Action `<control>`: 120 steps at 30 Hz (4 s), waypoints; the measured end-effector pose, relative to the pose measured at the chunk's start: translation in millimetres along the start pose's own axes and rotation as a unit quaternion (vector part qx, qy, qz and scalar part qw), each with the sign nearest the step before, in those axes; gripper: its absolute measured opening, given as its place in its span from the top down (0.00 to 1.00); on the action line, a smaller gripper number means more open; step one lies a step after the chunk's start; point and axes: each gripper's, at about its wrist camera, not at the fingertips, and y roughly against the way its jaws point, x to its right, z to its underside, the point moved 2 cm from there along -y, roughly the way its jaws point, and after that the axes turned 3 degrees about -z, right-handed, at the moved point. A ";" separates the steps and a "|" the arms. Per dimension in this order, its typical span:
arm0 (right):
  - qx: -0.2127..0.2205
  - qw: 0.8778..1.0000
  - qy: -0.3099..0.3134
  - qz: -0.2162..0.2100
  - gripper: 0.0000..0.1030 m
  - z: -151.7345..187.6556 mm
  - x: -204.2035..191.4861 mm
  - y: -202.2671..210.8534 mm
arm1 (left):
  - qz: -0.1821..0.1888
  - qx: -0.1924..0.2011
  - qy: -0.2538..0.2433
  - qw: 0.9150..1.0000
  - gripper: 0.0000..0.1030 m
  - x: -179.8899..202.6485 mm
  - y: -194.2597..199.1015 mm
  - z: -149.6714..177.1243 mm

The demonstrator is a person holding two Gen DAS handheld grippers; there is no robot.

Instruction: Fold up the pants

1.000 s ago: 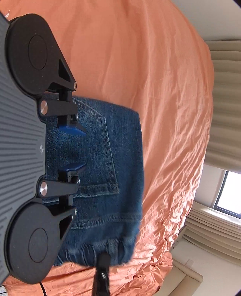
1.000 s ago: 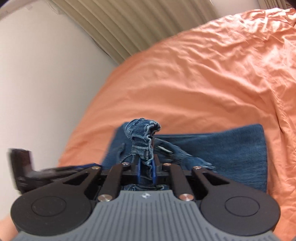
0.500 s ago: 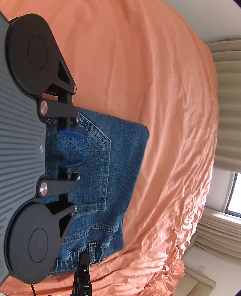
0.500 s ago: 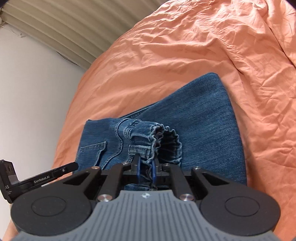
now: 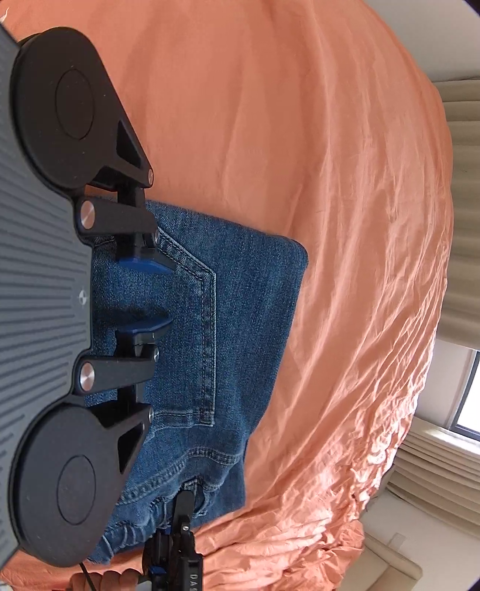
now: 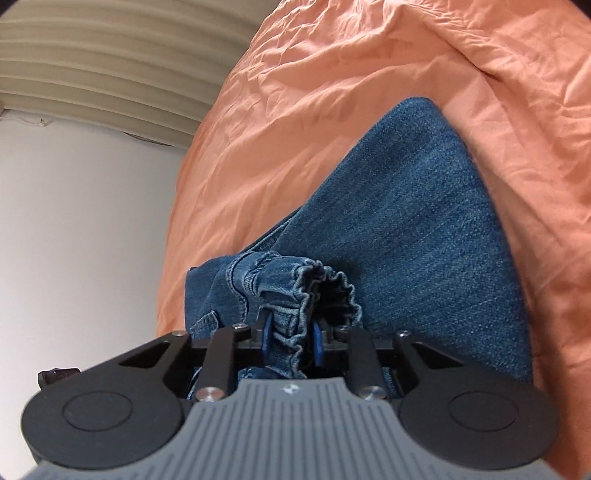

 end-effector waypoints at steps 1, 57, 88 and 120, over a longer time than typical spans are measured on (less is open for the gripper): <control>0.002 1.000 0.022 0.002 0.87 -1.8 -10.7 3.8 | 0.007 0.007 0.004 1.000 0.69 -1.0 3.4 -0.4; 0.094 0.980 -0.176 -0.004 0.84 66.8 51.8 112.7 | 0.004 0.035 -0.064 0.997 0.42 10.9 99.4 92.0; 0.121 0.974 -0.076 0.177 0.92 85.8 29.5 115.5 | -0.095 -0.076 -0.209 0.970 0.88 20.5 45.7 137.4; 0.038 0.977 0.131 0.165 0.36 28.5 -44.8 137.0 | -0.050 0.036 -0.049 0.997 0.27 -2.0 79.8 16.5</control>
